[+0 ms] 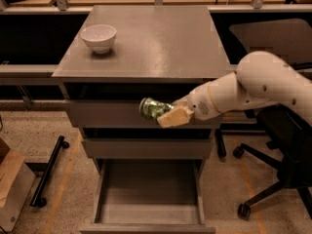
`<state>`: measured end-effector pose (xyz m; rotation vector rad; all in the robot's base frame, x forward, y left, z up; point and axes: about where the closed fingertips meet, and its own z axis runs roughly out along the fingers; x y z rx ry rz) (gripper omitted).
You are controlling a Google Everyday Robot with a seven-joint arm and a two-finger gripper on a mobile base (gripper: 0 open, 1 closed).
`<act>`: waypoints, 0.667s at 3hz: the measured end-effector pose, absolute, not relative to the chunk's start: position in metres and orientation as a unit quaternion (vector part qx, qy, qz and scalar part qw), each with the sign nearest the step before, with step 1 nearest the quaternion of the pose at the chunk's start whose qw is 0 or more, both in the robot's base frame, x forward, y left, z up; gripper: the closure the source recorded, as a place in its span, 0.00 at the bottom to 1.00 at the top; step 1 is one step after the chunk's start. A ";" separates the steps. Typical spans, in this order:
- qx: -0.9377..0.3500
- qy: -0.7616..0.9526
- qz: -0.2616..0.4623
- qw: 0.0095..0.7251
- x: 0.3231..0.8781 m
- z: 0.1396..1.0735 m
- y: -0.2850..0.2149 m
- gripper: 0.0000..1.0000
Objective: Place green can into bottom drawer
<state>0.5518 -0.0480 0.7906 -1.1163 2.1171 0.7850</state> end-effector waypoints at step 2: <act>-0.443 0.804 0.301 0.258 0.524 0.699 -0.036 1.00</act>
Offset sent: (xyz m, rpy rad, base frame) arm -0.0207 0.0096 -0.0743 -0.0404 0.0519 0.0507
